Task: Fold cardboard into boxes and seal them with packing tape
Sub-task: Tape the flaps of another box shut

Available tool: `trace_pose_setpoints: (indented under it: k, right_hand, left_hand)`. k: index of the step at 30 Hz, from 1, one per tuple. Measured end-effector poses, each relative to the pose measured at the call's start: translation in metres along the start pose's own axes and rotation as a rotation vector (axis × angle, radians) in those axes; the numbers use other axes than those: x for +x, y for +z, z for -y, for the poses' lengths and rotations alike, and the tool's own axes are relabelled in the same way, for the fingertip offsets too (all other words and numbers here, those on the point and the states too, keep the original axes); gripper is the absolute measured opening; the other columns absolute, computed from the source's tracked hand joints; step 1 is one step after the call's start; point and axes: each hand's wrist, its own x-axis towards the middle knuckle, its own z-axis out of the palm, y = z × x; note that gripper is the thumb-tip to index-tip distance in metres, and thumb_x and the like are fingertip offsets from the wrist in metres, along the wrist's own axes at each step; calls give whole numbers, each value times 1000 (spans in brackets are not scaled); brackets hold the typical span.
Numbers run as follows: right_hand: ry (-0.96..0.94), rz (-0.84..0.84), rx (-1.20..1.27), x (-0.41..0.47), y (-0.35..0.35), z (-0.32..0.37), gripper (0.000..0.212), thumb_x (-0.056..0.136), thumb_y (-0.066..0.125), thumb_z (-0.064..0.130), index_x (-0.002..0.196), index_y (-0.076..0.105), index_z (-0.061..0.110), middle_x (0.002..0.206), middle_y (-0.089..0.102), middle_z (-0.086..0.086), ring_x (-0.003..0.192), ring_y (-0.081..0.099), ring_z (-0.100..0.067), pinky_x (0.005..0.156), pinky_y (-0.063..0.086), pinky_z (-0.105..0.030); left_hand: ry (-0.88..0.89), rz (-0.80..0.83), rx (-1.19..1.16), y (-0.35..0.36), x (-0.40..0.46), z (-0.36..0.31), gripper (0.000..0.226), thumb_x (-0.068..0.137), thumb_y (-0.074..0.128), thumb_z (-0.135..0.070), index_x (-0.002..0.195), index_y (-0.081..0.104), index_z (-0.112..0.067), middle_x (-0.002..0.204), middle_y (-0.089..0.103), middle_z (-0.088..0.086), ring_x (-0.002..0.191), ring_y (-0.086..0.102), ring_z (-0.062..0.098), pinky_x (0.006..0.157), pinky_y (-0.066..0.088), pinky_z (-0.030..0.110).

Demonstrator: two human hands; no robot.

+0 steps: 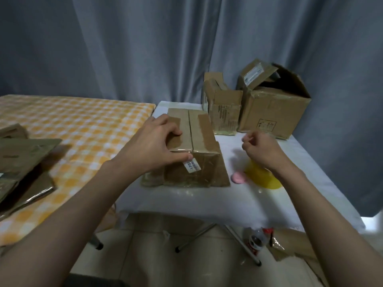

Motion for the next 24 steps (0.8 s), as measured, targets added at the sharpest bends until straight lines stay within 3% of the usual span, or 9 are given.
trace_pose_setpoints:
  k: [3,6,9,11,15,20,24]
  right_hand:
    - [101,107,-224,-16,-13,-30,29,85,72,30,105,62,11,106,66,-10,99,58,-27,78,42,-32]
    - [65,134,-342,-28,-8,-44,30,85,72,30,107,67,9,109,67,-10,103,60,-28,74,37,-27]
    - [-8,105,-436,-34,-9,-50,22,87,67,20,105,67,8,108,67,-14,105,60,-33,71,33,-29]
    - [-36,50,-443,-38,-18,-49,22,85,63,14,105,68,9,102,68,-16,100,60,-38,70,33,-32]
    - [-144,-39,-314,-51,-40,-40,16,87,63,12,103,66,15,96,69,-13,93,59,-37,74,41,-35]
    - [-305,-31,-42,-70,-60,-25,14,90,67,8,96,64,21,88,65,0,84,57,-18,71,42,-31]
    - [-365,-4,88,-84,-64,-18,16,90,69,9,101,67,20,87,64,5,85,55,-4,70,40,-14]
  left_hand:
    - [-5,-8,72,2,1,-5,86,58,53,-85,122,59,-28,117,47,-9,104,31,10,91,36,29]
    - [-4,-33,152,0,2,-14,88,58,44,-89,121,56,-29,116,47,-7,108,38,15,94,38,34]
    - [8,-85,166,-2,7,-27,75,71,41,-86,119,58,-31,115,52,-7,112,44,18,97,39,38]
    - [53,-116,119,0,10,-39,57,83,48,-71,119,62,-29,118,56,-6,116,45,18,98,36,36]
    - [130,-111,-19,11,17,-73,33,94,59,-41,122,67,-27,119,61,-6,115,47,14,99,37,35]
    - [150,-76,-191,27,26,-103,37,99,55,-33,135,60,-25,122,61,-6,111,48,9,97,39,30]
    - [133,-52,-389,32,30,-116,40,101,53,-29,140,56,-20,126,60,-2,112,53,7,98,42,25]
